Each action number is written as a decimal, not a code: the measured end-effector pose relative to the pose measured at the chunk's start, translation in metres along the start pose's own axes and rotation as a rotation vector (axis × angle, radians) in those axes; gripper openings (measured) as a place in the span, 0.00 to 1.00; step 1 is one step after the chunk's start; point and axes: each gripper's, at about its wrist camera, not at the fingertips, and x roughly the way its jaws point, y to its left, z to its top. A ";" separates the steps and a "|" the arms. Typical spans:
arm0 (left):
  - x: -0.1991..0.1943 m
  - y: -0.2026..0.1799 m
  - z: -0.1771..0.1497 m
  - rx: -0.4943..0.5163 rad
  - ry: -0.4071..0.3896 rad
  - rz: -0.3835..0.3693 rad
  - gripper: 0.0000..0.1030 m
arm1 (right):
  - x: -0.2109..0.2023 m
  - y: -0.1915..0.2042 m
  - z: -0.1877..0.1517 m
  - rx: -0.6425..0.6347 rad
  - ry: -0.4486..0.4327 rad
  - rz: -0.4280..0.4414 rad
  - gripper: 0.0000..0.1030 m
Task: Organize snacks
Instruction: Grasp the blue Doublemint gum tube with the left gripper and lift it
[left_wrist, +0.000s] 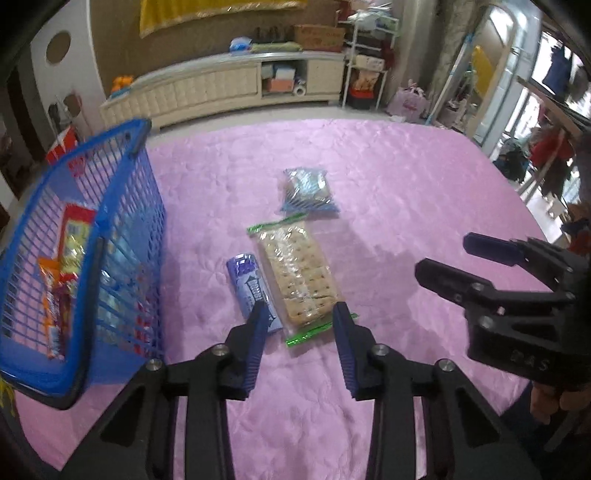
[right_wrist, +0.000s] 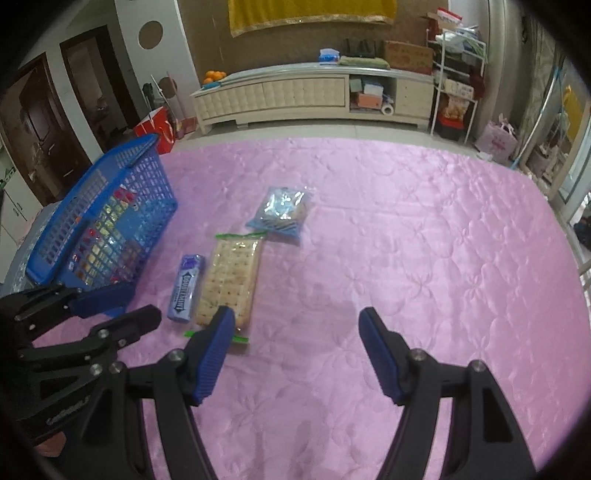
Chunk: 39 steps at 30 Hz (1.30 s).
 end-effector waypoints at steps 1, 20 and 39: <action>0.007 0.004 0.000 -0.020 0.012 -0.001 0.33 | 0.002 0.000 0.000 -0.004 0.002 0.005 0.72; 0.071 0.033 0.008 -0.074 0.117 0.087 0.30 | 0.052 -0.001 -0.004 -0.007 0.070 0.052 0.72; 0.038 0.012 0.005 0.023 0.029 0.067 0.28 | 0.048 -0.004 -0.004 0.036 0.089 0.029 0.72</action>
